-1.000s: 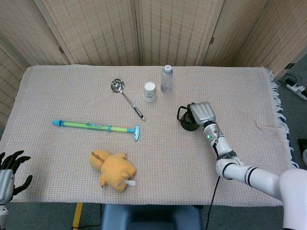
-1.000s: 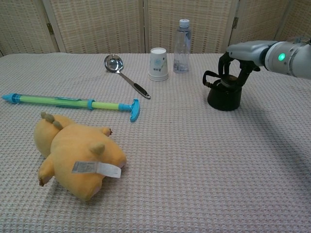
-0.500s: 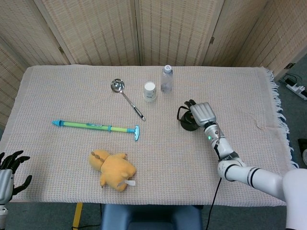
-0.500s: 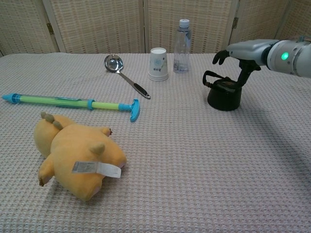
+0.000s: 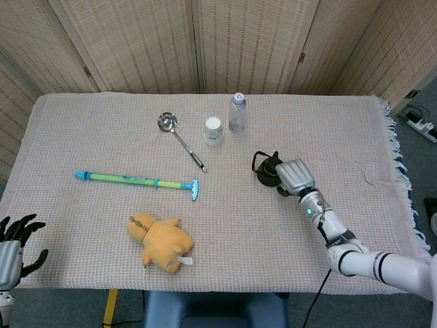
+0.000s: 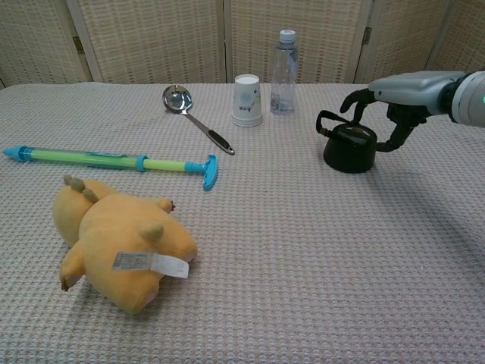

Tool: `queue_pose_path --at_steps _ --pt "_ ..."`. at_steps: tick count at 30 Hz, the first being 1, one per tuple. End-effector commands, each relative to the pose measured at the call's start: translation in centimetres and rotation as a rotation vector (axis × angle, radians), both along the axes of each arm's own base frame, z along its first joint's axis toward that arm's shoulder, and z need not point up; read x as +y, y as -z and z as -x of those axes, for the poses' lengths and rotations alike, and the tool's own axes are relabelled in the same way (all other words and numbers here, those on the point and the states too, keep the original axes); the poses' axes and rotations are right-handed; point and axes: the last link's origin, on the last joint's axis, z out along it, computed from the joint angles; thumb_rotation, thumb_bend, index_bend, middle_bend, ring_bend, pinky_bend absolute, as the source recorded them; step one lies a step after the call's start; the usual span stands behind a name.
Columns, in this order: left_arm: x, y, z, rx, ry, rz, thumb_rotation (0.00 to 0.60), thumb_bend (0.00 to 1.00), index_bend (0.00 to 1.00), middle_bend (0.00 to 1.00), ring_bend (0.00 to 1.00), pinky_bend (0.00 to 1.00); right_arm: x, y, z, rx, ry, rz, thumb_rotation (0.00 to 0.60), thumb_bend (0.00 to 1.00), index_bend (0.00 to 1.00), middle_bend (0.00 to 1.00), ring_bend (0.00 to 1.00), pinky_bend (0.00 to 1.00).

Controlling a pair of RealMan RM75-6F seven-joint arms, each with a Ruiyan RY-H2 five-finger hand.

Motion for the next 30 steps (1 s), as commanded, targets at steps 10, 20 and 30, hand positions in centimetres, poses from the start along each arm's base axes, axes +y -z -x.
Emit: queue_pose_path --at_steps 10,20,30 --pt "-0.1 0.0 0.0 0.004 -0.005 0.0 0.6 0.28 0.27 0.13 0.15 0.02 0.6 0.9 0.3 -0.021 -0.003 -0.047 0.6 0.37 0.14 0.3 0.86 0.79" --pt "0.0 -0.2 0.1 0.002 -0.002 -0.005 0.6 0.28 0.27 0.13 0.15 0.02 1.2 -1.7 0.4 -0.045 -0.03 0.036 0.6 0.37 0.14 0.3 0.85 0.79" --pt "0.3 -0.3 0.1 -0.003 0.004 -0.012 0.6 0.28 0.27 0.13 0.15 0.02 7.9 -8.1 4.3 -0.034 0.006 0.22 0.6 0.37 0.14 0.28 0.26 0.25"
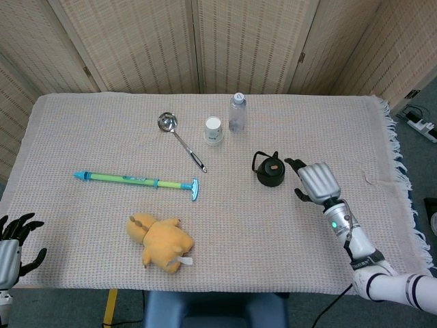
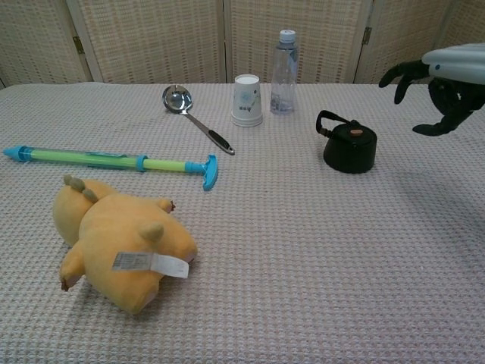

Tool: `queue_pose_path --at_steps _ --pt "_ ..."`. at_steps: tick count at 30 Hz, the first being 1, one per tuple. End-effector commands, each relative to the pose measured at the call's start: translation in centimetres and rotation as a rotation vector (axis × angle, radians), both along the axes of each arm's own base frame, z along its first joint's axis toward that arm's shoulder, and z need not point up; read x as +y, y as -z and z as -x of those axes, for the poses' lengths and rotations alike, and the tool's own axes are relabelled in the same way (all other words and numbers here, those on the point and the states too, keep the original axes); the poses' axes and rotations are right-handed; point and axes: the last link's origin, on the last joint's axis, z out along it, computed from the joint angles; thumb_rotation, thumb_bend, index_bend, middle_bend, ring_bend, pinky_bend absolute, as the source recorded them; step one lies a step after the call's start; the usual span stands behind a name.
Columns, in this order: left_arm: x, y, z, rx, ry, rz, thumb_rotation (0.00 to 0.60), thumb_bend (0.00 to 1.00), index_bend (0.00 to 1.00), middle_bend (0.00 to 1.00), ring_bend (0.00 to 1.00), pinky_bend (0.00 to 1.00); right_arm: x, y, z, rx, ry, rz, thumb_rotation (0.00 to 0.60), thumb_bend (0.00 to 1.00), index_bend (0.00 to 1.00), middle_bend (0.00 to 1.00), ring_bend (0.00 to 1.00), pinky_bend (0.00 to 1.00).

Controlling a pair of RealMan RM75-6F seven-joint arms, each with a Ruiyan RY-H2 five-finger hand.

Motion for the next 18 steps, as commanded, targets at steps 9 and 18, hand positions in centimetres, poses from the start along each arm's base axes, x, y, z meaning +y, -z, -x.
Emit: queue_pose_path --at_steps 9,18 --pt "0.5 0.5 -0.8 0.001 0.03 0.015 0.6 0.28 0.27 0.13 0.15 0.02 11.3 -5.4 6.8 -0.081 0.057 0.252 0.6 0.37 0.14 0.14 0.12 0.13" --pt "0.6 1.0 -1.9 -0.016 0.063 0.021 0.6 0.28 0.27 0.13 0.15 0.02 17.4 -6.0 9.1 -0.138 0.116 0.333 0.6 0.37 0.14 0.13 0.14 0.13"
